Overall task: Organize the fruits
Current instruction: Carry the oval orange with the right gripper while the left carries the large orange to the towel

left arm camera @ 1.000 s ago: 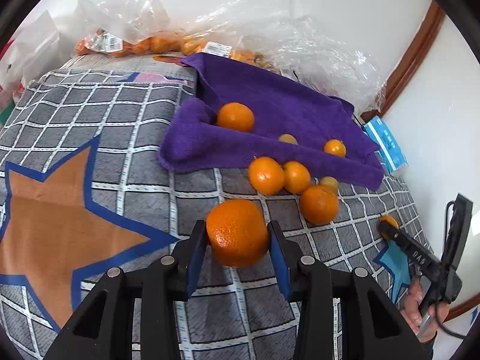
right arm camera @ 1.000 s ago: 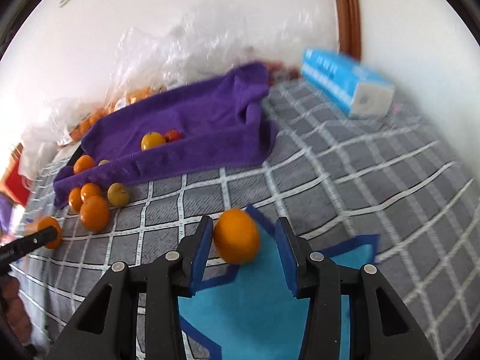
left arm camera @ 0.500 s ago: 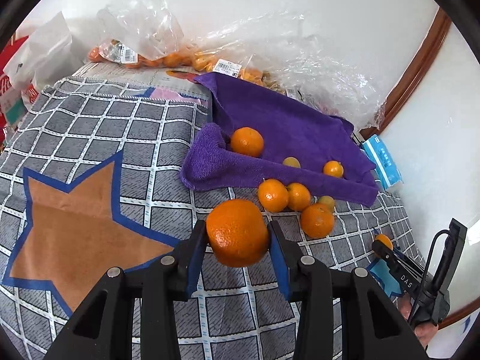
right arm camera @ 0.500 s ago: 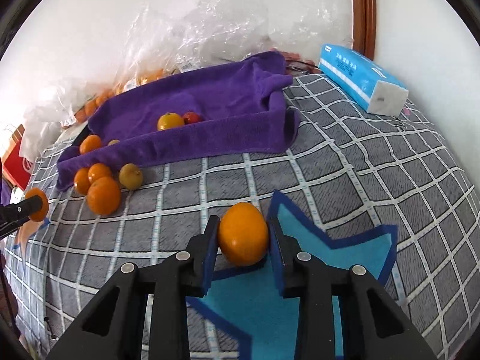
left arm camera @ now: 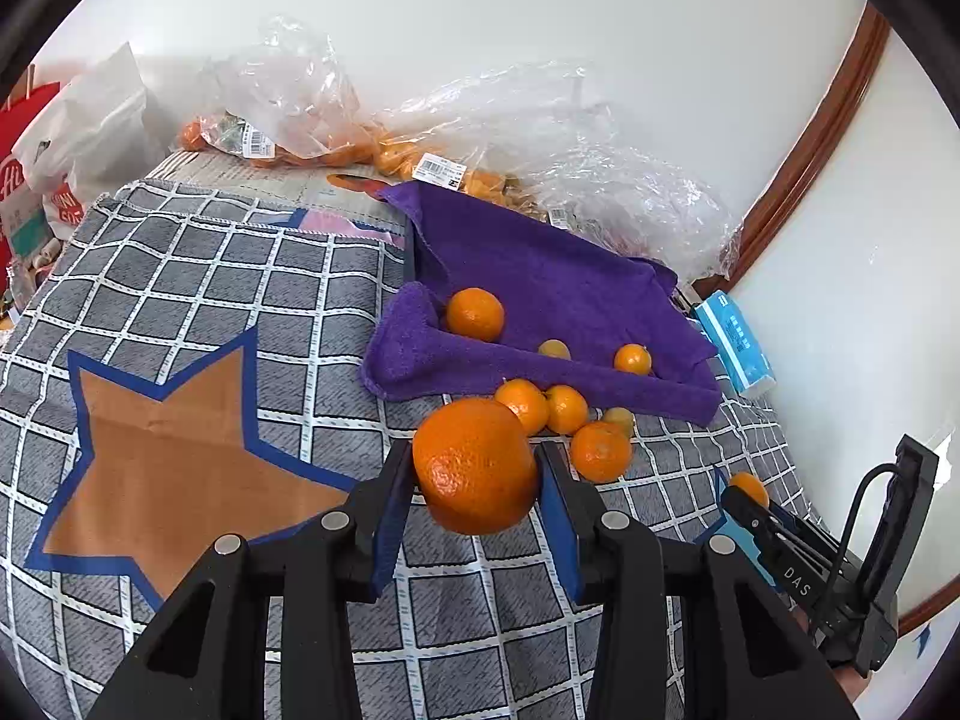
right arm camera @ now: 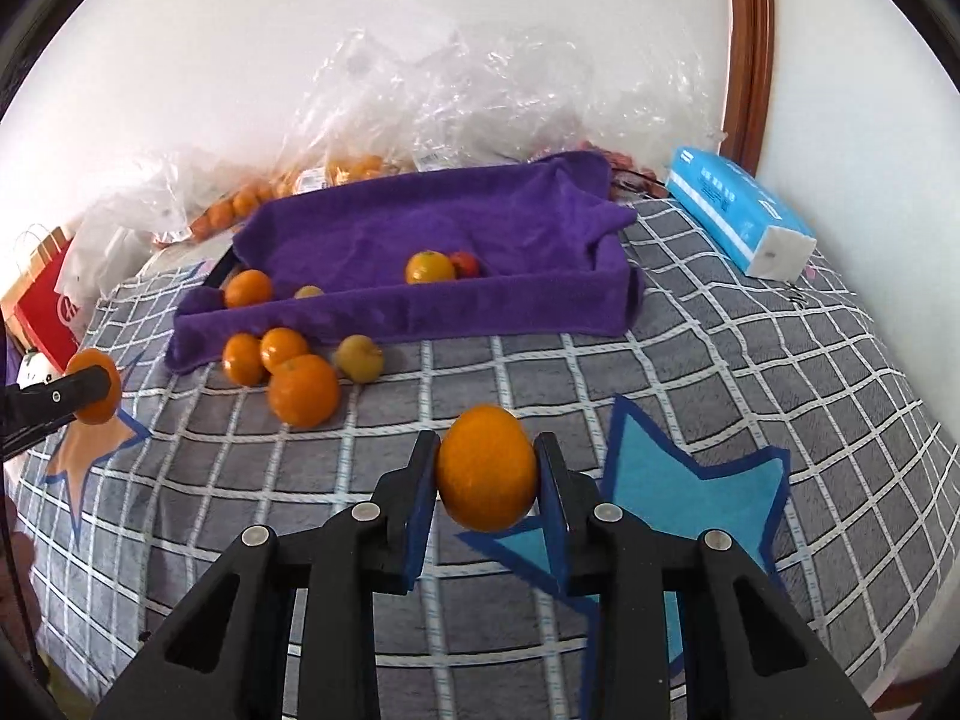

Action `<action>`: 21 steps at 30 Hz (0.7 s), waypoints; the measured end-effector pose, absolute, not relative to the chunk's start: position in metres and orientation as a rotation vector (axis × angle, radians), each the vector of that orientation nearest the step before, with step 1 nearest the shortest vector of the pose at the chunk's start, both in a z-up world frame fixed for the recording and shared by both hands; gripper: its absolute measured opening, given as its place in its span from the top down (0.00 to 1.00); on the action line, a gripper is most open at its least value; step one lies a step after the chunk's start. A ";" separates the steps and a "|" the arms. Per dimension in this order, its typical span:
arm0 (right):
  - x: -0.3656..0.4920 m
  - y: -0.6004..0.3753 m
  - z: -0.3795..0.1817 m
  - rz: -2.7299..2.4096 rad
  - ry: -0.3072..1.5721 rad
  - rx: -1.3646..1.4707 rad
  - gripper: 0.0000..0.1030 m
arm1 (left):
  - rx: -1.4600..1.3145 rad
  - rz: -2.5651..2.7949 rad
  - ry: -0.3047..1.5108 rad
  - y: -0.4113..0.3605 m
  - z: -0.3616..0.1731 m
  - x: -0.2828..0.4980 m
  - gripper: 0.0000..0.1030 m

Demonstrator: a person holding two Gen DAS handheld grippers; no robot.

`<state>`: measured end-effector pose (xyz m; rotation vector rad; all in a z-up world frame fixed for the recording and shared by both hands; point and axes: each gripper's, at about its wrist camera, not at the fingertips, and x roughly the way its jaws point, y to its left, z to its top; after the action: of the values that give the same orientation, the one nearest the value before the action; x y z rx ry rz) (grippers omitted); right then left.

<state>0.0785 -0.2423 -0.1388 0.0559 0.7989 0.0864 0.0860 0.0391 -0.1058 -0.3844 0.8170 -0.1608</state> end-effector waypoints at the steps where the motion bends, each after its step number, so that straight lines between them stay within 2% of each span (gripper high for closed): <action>1: 0.079 -0.241 -0.137 0.087 0.796 0.065 0.69 | -0.384 -0.159 0.816 0.041 -0.105 0.087 0.63; 21: 0.149 -0.226 -0.085 0.111 0.637 0.103 0.69 | -0.347 -0.163 0.697 0.038 -0.054 0.154 0.63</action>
<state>0.1494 -0.2256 -0.0850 0.1035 0.6371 0.1108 0.1542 0.0376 -0.0544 -0.3468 0.6970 -0.1633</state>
